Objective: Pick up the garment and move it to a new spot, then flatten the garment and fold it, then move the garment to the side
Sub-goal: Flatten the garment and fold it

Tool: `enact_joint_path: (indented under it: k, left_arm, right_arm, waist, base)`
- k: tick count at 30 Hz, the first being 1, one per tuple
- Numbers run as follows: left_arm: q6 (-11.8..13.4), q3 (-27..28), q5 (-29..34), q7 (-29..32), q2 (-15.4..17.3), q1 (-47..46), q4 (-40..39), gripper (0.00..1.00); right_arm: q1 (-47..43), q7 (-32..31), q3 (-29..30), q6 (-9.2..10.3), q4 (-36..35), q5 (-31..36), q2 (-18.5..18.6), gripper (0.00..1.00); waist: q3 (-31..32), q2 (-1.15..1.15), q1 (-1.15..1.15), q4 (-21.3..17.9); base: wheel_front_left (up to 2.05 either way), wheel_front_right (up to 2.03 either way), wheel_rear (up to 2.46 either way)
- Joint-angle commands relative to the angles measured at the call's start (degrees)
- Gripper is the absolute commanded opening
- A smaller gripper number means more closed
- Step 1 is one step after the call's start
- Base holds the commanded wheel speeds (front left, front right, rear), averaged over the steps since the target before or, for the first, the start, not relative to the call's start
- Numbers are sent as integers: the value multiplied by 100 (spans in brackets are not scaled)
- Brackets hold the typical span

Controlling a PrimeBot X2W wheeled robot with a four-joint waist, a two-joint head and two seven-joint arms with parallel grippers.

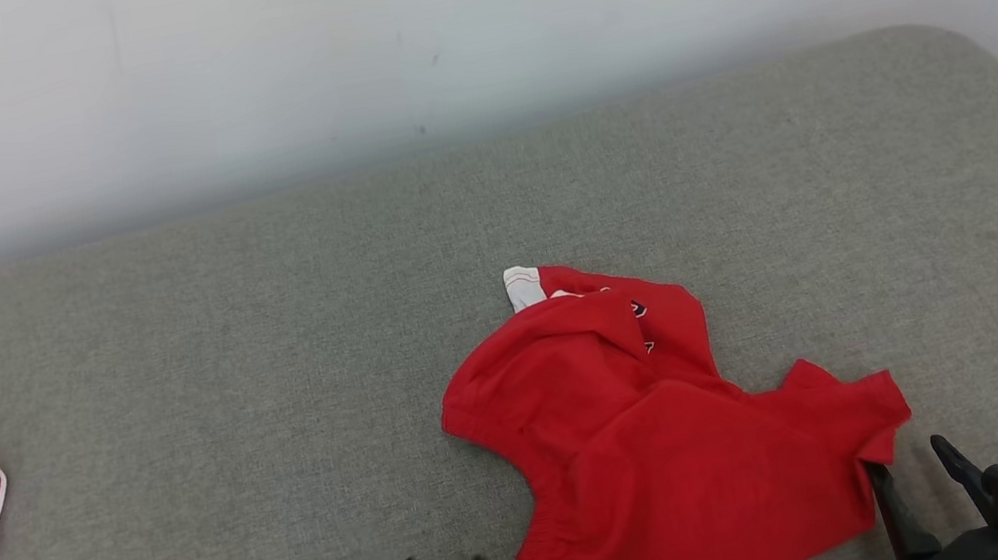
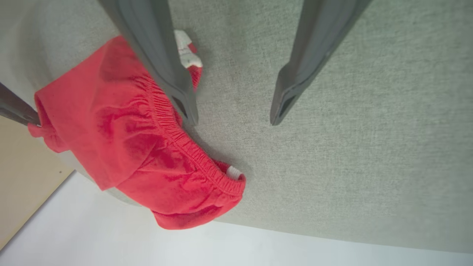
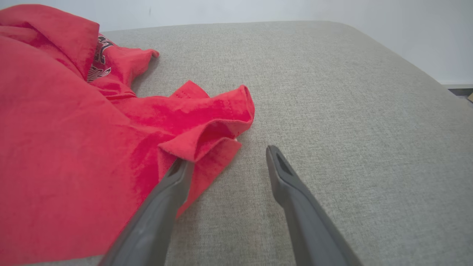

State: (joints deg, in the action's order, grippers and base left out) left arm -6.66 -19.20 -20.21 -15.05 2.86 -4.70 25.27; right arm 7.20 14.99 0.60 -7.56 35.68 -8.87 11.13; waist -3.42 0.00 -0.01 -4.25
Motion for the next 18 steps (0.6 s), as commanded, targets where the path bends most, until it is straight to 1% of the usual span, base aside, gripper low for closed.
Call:
enact_joint_path:
  k: [1, 5, 6, 12, 16, 17, 18]
  left_arm:
    - [-47, -155, -102, -20, 6, -186, 8, 100]
    - [-91, -670, -417, -20, 6, -539, 304, 100]
    - [-91, -670, -417, -20, 6, -539, 304, 100]
    - [-74, -1525, -1134, -20, 10, -1013, 1040, 100]
    - [-72, -1688, -1338, -19, 78, -1303, 1488, 100]
    - [-72, -1703, -1344, -19, 65, -1347, 1527, 98]
    - [-72, -1724, -1354, -19, 66, -1377, 1553, 50]
  right_arm:
    - [96, 25, -19, 13, -59, 67, -43, 100]
    - [140, 24, -61, 13, -119, 78, -107, 100]
    - [140, 24, -61, 13, -119, 78, -107, 100]
    - [260, 18, -164, 13, -165, 55, -145, 100]
    - [289, 18, -141, 13, -218, 71, -167, 100]
    - [292, 18, -130, 13, -231, 81, -176, 100]
    - [294, 18, -120, 13, -244, 80, -175, 100]
  waist:
    - [-101, 0, 1, -43]
    - [-216, 0, 1, -114]
    - [-216, 0, 1, -114]
    - [-357, 0, 1, -243]
    - [-420, 0, 1, -266]
    - [-433, 0, 1, -262]
    - [-448, 0, 1, -254]
  base:
    - [0, 0, 0]
    - [0, 0, 0]
    - [0, 0, 0]
    - [0, 0, 0]
    - [0, 0, 0]
    - [0, 0, 0]
    - [0, 0, 0]
